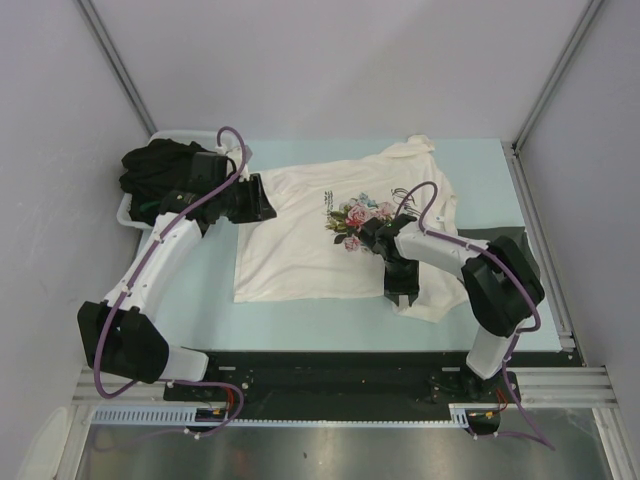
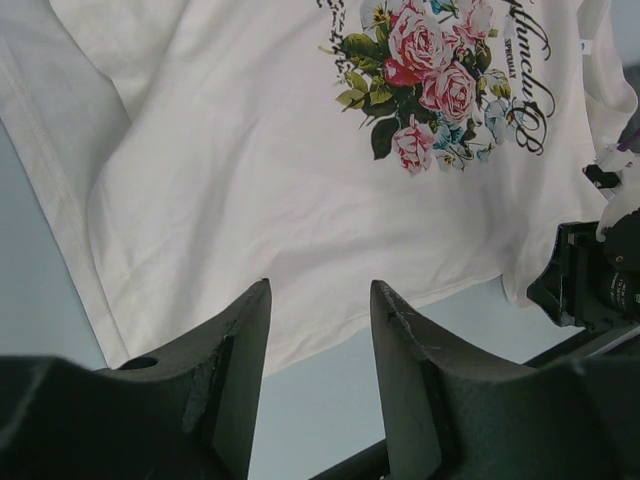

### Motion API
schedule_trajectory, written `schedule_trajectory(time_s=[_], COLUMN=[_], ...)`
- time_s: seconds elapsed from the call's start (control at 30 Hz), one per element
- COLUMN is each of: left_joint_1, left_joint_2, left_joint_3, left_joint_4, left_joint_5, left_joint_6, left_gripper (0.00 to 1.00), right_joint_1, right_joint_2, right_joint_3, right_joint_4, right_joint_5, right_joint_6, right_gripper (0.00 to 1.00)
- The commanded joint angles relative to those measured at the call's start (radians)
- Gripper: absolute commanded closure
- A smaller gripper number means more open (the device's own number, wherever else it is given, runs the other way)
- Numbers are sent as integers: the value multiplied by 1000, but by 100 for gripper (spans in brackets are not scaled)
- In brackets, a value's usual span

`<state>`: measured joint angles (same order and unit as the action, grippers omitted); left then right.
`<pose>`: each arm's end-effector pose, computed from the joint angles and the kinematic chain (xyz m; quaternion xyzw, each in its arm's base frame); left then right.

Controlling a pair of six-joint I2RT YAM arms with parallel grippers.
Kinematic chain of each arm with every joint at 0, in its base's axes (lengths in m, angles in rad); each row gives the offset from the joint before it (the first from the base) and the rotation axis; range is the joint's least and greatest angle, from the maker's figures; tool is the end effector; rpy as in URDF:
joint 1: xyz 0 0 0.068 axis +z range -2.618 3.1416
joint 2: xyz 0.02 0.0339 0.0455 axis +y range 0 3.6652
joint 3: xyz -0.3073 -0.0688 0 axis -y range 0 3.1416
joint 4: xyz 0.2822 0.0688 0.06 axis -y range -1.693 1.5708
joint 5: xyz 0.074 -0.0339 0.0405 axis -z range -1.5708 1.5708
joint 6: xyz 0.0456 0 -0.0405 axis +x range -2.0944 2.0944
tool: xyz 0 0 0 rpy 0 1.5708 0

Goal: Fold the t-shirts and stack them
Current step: Grap the side of the flattened tshirt closest away from the robot with both arms

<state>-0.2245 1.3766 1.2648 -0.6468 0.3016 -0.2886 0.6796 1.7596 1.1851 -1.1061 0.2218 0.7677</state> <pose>0.3218 -0.0874 0.3623 0.0302 0.9097 -0.2326 0.3427 0.2662 0.2022 0.1946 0.0376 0.9917 -0.1189 0.0323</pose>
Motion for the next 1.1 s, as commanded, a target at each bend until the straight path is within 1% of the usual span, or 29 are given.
schedule_trajectory(time_s=[0.0, 0.07, 0.13, 0.23, 0.27, 0.3, 0.37, 0.47, 0.63, 0.87, 1.07], left_joint_1=[-6, -7, -7, -7, -6, -7, -7, -7, -7, -7, -7], left_joint_2=[2, 3, 2, -1, 1, 1, 1, -7, -10, -5, 16], left_joint_3=[48, 47, 48, 45, 45, 45, 48, 45, 36, 38, 51], left_joint_4=[7, 7, 6, 6, 7, 7, 4, 4, 3, 10, 10], left_joint_5=[21, 21, 19, 18, 16, 17, 16, 13, 10, 16, 25], left_joint_6=[19, 20, 22, 22, 22, 22, 23, 22, 28, 26, 19], left_gripper=[50, 50, 50, 50, 50, 50, 50, 50, 50, 50, 50], right_joint_1=[5, 3, 6, 6, 6, 6, 6, 8, 9, 11, 21], right_joint_2=[17, 23, 29, 31, 34, 34, 43, 43, 23, -136, -178], right_joint_3=[2, -1, -7, -18, -18, -21, -21, -30, -35, -25, 19], right_joint_4=[-15, -15, -14, -6, -5, -1, -1, 3, 5, -31, -66], right_joint_5=[42, 47, 48, 47, 48, 47, 45, 42, 21, -25, -36], right_joint_6=[-1, -4, -5, -7, -7, -8, -10, -10, -8, 21, 28], right_gripper=[62, 63, 67, 76, 81, 83, 92, 100, 100, 100, 100])
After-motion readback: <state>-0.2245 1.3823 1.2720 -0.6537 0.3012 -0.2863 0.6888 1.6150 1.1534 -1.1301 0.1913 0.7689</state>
